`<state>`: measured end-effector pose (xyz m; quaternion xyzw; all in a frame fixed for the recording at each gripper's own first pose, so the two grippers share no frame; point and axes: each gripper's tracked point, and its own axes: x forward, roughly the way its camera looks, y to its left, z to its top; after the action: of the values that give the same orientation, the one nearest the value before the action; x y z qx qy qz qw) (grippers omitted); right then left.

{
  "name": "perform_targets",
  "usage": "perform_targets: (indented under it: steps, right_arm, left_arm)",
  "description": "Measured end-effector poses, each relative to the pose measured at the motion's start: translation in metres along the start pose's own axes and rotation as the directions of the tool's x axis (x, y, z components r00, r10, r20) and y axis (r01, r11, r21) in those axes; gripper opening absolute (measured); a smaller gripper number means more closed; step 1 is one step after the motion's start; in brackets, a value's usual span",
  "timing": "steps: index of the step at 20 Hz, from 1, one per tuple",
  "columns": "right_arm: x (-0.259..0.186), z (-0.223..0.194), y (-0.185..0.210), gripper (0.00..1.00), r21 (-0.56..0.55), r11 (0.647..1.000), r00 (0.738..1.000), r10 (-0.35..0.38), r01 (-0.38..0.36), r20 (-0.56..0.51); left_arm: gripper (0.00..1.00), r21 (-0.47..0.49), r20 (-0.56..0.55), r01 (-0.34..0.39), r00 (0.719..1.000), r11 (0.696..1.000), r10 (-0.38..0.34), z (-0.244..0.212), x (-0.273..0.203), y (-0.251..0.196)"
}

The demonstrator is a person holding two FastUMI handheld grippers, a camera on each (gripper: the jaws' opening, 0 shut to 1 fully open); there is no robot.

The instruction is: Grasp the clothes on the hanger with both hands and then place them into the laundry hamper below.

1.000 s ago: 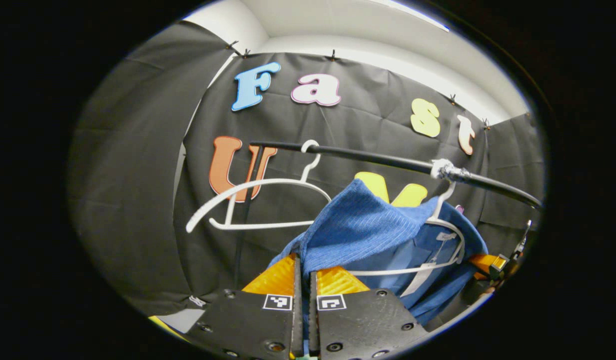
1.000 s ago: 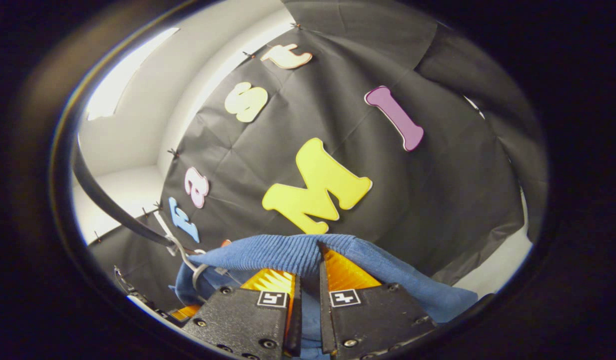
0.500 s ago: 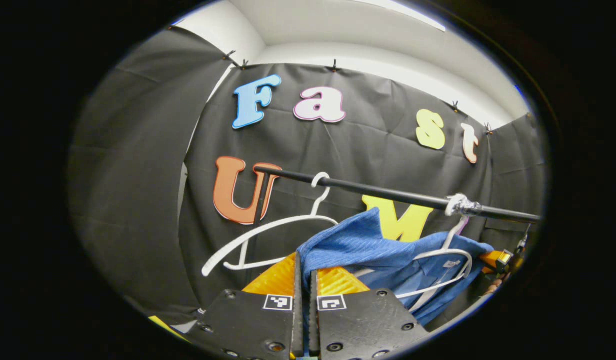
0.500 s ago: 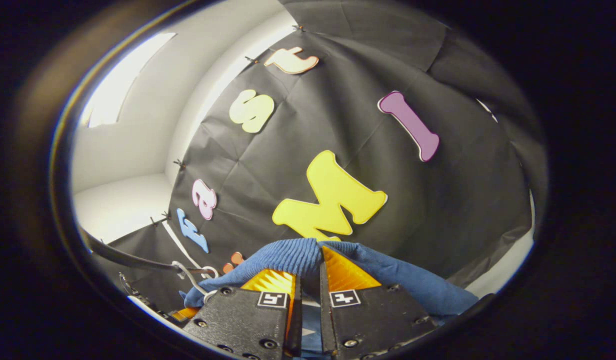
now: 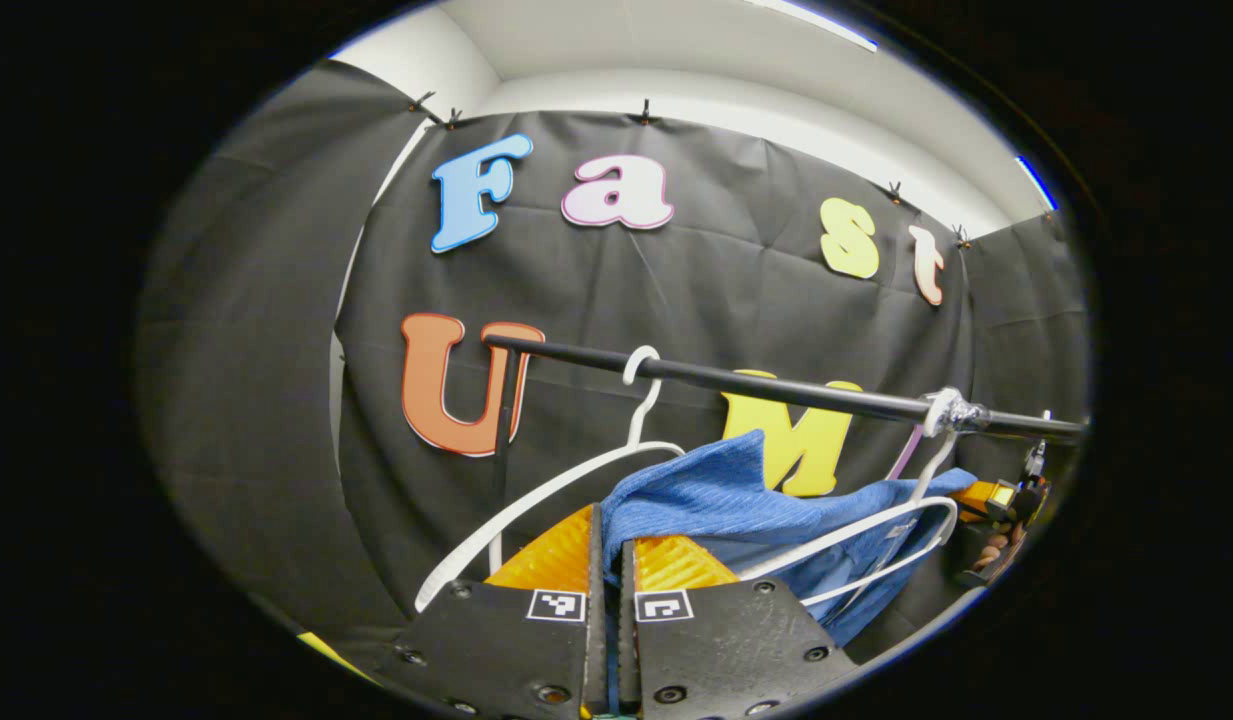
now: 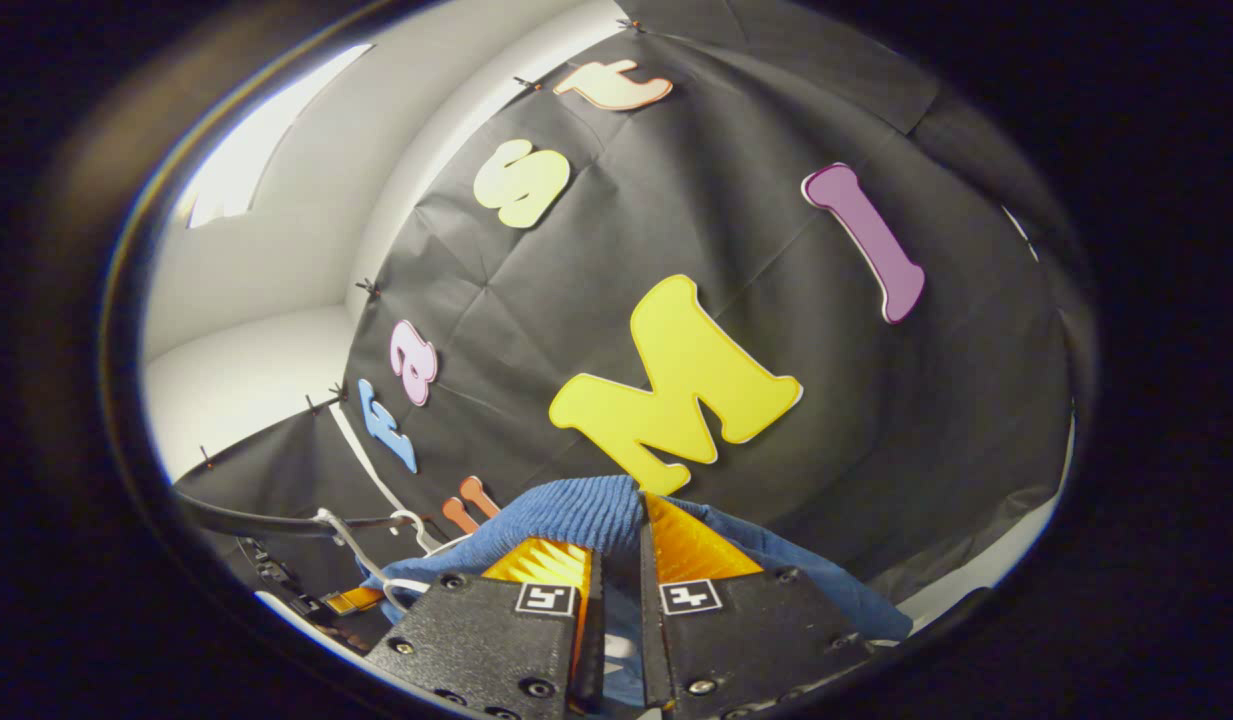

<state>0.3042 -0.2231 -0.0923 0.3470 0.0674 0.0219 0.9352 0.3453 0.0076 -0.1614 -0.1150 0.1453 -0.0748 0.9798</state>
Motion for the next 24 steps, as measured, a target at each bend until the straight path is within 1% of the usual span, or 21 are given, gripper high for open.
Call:
perform_targets:
  steps: [1, 2, 4, 5, 7, 8, 9, 11, 16, 18, 20, 21, 22, 23, 24]
  right_arm:
    - [0.005, -0.004, -0.002, 0.18, 0.017, 1.0, 1.0, 0.005, -0.005, -0.014]
    - [0.008, -0.011, -0.006, 0.17, 0.02, 1.0, 0.999, 0.002, -0.001, -0.035]
    - [0.016, -0.022, -0.018, 0.17, 0.021, 1.0, 0.998, -0.012, 0.013, -0.068]
    - [0.021, -0.027, -0.022, 0.17, 0.025, 1.0, 0.996, -0.016, 0.018, -0.084]
    - [0.029, -0.038, -0.034, 0.18, 0.033, 0.999, 0.993, -0.03, 0.034, -0.113]
    - [0.032, -0.043, -0.041, 0.18, 0.042, 0.998, 0.991, -0.04, 0.046, -0.128]
    - [0.034, -0.048, -0.047, 0.18, 0.06, 0.997, 0.989, -0.04, 0.049, -0.144]
    - [0.035, -0.059, -0.056, 0.18, 0.091, 0.994, 0.985, -0.045, 0.061, -0.168]
    - [0.027, -0.085, -0.08, 0.17, 0.105, 0.987, 0.975, -0.101, 0.124, -0.2]
    - [0.019, -0.094, -0.087, 0.17, 0.106, 0.983, 0.97, -0.123, 0.148, -0.207]
    - [0.01, -0.105, -0.094, 0.18, 0.104, 0.98, 0.964, -0.145, 0.172, -0.221]
    - [0.005, -0.111, -0.098, 0.17, 0.104, 0.978, 0.961, -0.156, 0.184, -0.228]
    - [-0.001, -0.118, -0.1, 0.17, 0.104, 0.976, 0.956, -0.164, 0.194, -0.242]
    - [-0.005, -0.123, -0.101, 0.18, 0.103, 0.973, 0.952, -0.174, 0.205, -0.252]
    - [-0.009, -0.129, -0.103, 0.17, 0.099, 0.972, 0.948, -0.183, 0.215, -0.261]
  left_arm:
    - [0.04, -0.002, -0.016, 0.003, 1.0, 1.0, -0.003, -0.004, 0.004, 0.004]
    - [0.09, -0.006, -0.031, 0.011, 0.999, 1.0, -0.011, -0.008, 0.007, 0.008]
    - [0.09, -0.015, -0.057, 0.029, 0.998, 0.999, -0.03, -0.015, 0.011, 0.011]
    - [0.04, -0.014, -0.067, 0.037, 0.997, 0.999, -0.037, -0.018, 0.014, 0.013]
    - [0.04, -0.025, -0.083, 0.062, 0.994, 0.998, -0.064, -0.026, 0.016, 0.013]
    - [0.09, -0.047, -0.092, 0.08, 0.992, 0.996, -0.084, -0.031, 0.016, 0.012]
    - [0.04, -0.066, -0.099, 0.091, 0.99, 0.994, -0.097, -0.036, 0.015, 0.012]
    - [0.04, -0.062, -0.107, 0.105, 0.988, 0.993, -0.111, -0.044, 0.015, 0.017]
    - [0.04, 0.017, -0.14, 0.116, 0.984, 0.993, -0.112, -0.071, 0.001, 0.015]
    - [0.04, 0.023, -0.158, 0.114, 0.981, 0.993, -0.109, -0.084, -0.006, 0.014]
    - [0.04, -0.021, -0.174, 0.11, 0.978, 0.994, -0.113, -0.1, -0.012, 0.016]
    - [0.09, -0.046, -0.181, 0.111, 0.976, 0.993, -0.117, -0.107, -0.017, 0.016]
    - [0.04, -0.062, -0.19, 0.101, 0.976, 0.993, -0.111, -0.115, -0.021, 0.018]
    - [0.04, -0.072, -0.202, 0.092, 0.974, 0.993, -0.105, -0.122, -0.026, 0.02]
    - [0.04, -0.079, -0.211, 0.085, 0.972, 0.993, -0.1, -0.128, -0.029, 0.022]
